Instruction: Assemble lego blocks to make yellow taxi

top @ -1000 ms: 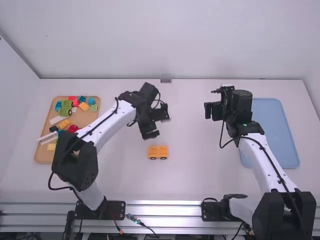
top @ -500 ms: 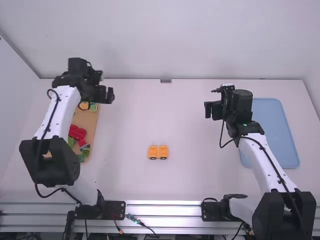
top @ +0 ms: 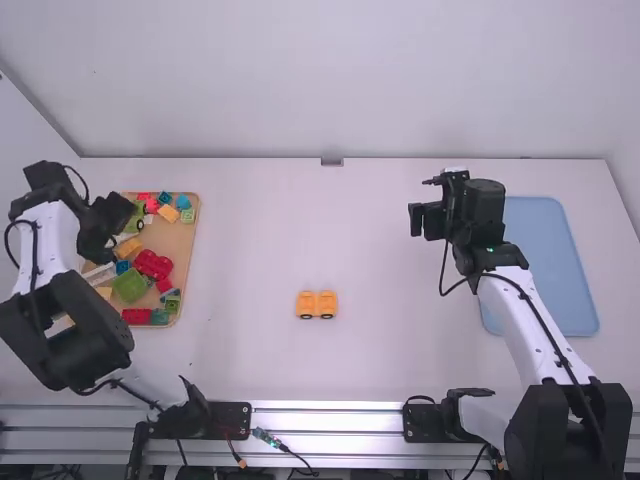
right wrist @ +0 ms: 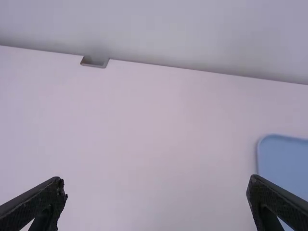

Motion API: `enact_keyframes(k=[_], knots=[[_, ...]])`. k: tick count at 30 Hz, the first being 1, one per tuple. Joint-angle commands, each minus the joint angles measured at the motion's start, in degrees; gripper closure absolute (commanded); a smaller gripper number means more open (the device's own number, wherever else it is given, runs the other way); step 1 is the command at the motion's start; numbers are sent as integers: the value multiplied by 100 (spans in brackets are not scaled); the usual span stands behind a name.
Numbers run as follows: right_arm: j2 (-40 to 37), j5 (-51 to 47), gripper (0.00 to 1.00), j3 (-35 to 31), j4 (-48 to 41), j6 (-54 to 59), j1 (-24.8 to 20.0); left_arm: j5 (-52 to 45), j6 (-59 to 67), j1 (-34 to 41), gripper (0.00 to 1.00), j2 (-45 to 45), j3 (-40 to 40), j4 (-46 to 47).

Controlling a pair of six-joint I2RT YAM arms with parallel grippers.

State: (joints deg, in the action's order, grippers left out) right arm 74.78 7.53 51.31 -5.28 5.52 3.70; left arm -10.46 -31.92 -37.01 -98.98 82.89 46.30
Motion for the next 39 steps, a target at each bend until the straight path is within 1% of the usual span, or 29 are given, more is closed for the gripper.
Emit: enact_keyframes(k=[1, 2, 3, 5, 6, 7, 11, 12, 13, 15, 16, 17, 19, 21, 25, 31, 34, 35, 37, 39], knots=[[3, 13, 1, 103, 13, -17, 11, 166, -1493, -367, 1, 118, -304, -20], [3, 13, 1, 103, 13, -17, 11, 171, -1565, -391, 1, 118, -323, -24], [3, 15, 1, 103, 13, -19, 11, 151, -2004, -584, 1, 118, -490, -79], [3, 13, 1, 103, 15, -17, 11, -26, -2389, -804, 1, 118, -732, -286], [3, 11, 1, 103, 15, -17, 11, -46, -2400, -822, 1, 118, -752, -310], [3, 15, 1, 103, 17, -19, 11, -151, -2339, -960, 1, 118, -951, -516], [3, 11, 1, 103, 22, -17, 9, -385, -1711, -1263, 1, 118, -1375, -1128], [3, 13, 1, 103, 20, -17, 11, -426, -1770, -1335, 1, 118, -1429, -1113], [3, 15, 1, 103, 31, -17, 11, -424, -1768, -1410, 12, 118, -1456, -1049], [3, 17, 1, 103, 35, -17, 11, -365, -1762, -1456, 13, 118, -1460, -970], [3, 17, 1, 103, 37, -19, 11, -262, -1773, -1475, 10, 118, -1458, -920], [3, 15, 1, 103, 52, -19, 11, -66, -1766, -1478, 2, 116, -1423, -807], [3, 15, 1, 103, 57, -19, 11, 212, -1694, -1436, 4, 89, -1303, -588], [3, 17, 1, 103, 55, -17, 11, 343, -1512, -1386, 0, -11, -1075, -363], [3, 17, 1, 103, 52, -45, 11, 536, -1482, -1314, 1, -212, -684, -33], [6, 17, 1, 103, 52, -41, 11, 936, -1379, -1279, 1, -885, 72, 597], [6, 17, 1, 103, 55, -41, 11, 848, -1145, -1303, 0, -1202, 319, 732], [6, 15, 1, 103, 55, -39, 11, 842, -1150, -1296, 2, -1307, 385, 756], [6, 17, 1, 103, 55, -39, 11, 828, -1121, -1255, 3, -1421, 426, 728], [6, 15, 1, 103, 52, -39, 11, 894, -1014, -1241, 9, -1613, 498, 684]])
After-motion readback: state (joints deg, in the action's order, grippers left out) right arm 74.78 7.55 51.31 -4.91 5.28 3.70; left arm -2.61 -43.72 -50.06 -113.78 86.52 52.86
